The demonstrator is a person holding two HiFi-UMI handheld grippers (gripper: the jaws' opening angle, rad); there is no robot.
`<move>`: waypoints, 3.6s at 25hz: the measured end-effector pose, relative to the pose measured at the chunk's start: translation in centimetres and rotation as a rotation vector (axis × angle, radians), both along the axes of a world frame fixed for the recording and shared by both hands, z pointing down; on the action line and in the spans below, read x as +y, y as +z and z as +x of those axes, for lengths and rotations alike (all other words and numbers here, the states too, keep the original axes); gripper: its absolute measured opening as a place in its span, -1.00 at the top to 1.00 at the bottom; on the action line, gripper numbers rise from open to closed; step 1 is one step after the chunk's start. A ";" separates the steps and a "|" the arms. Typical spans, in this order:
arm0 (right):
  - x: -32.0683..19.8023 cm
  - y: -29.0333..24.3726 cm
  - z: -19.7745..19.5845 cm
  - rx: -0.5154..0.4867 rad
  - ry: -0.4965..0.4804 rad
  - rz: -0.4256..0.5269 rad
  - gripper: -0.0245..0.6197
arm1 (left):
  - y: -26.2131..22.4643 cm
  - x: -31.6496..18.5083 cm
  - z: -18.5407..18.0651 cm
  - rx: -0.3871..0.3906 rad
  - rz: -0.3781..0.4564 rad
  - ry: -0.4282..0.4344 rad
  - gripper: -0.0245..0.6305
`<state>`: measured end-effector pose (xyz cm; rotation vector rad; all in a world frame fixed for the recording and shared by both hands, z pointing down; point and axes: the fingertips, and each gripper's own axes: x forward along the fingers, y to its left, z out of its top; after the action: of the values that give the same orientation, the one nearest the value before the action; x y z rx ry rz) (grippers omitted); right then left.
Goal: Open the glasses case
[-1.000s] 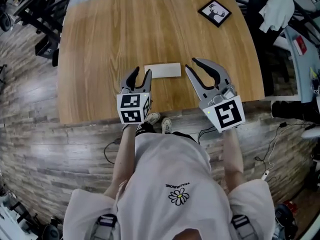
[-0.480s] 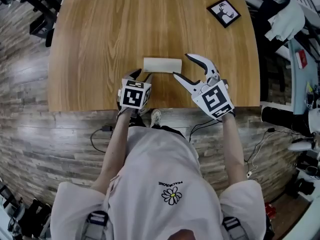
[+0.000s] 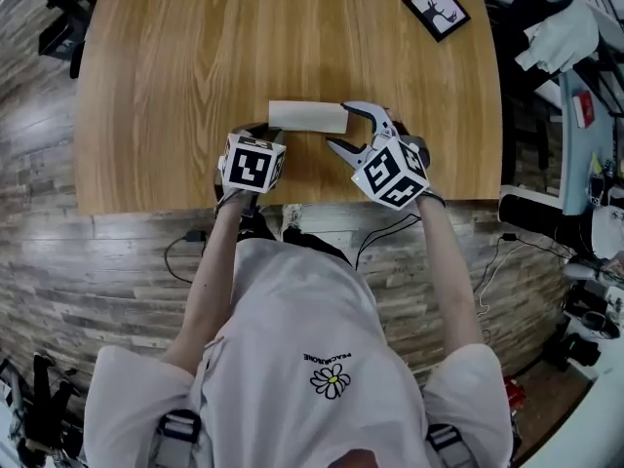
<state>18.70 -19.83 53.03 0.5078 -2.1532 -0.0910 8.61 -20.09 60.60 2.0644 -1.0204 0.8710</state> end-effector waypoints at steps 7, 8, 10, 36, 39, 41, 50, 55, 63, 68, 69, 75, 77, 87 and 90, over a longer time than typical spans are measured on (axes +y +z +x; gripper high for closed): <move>-0.2 5.2 0.9 0.231 -0.087 0.036 0.08 | 0.0 0.0 0.1 0.015 -0.023 0.002 0.58; -0.2 5.4 0.8 0.237 -0.091 0.033 0.08 | 0.0 0.0 0.1 0.019 -0.027 0.001 0.58; -0.4 5.8 0.7 0.234 -0.088 0.029 0.08 | 0.0 0.0 0.0 0.026 -0.034 0.000 0.60; -1.3 7.9 0.5 0.419 -0.045 0.001 0.13 | 0.1 0.0 0.0 0.024 -0.022 0.049 0.64; -1.5 7.8 0.7 0.416 -0.048 -0.055 0.12 | 0.1 -0.1 0.1 0.040 -0.032 0.046 0.64; -1.6 7.8 0.6 0.417 -0.052 -0.082 0.12 | 0.2 -0.2 0.0 0.050 -0.040 0.046 0.64; -1.6 7.6 0.8 0.427 -0.066 -0.111 0.13 | 0.1 -0.3 0.3 0.043 -0.029 0.049 0.64; -1.8 7.5 0.7 0.413 -0.070 -0.145 0.14 | 0.4 -0.1 0.0 0.027 -0.043 0.050 0.65; -1.7 7.2 0.7 0.422 -0.088 -0.177 0.14 | 0.6 0.0 0.2 0.037 -0.044 0.059 0.65; -2.0 6.4 0.6 0.451 -0.103 -0.164 0.14 | 0.4 0.0 0.1 0.046 -0.064 0.048 0.65; -2.0 6.4 0.6 0.453 -0.103 -0.163 0.14 | 0.4 0.0 0.1 0.048 -0.065 0.048 0.65; -1.3 6.2 0.7 0.354 -0.029 -0.271 0.16 | 0.6 0.0 0.1 0.030 -0.047 0.074 0.65; -1.3 6.1 0.8 0.337 -0.014 -0.275 0.22 | 0.6 0.1 0.0 0.023 -0.046 0.074 0.65; -3.7 3.9 1.0 0.367 0.032 -0.053 0.79 | 0.6 0.0 0.1 0.031 -0.043 0.079 0.66; -4.5 4.0 1.1 0.419 0.036 0.010 0.84 | 0.6 0.1 0.0 0.030 -0.045 0.081 0.66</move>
<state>19.85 -24.32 57.04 0.4844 -1.7342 -0.1724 8.65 -20.03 61.23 2.0872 -0.8986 0.8932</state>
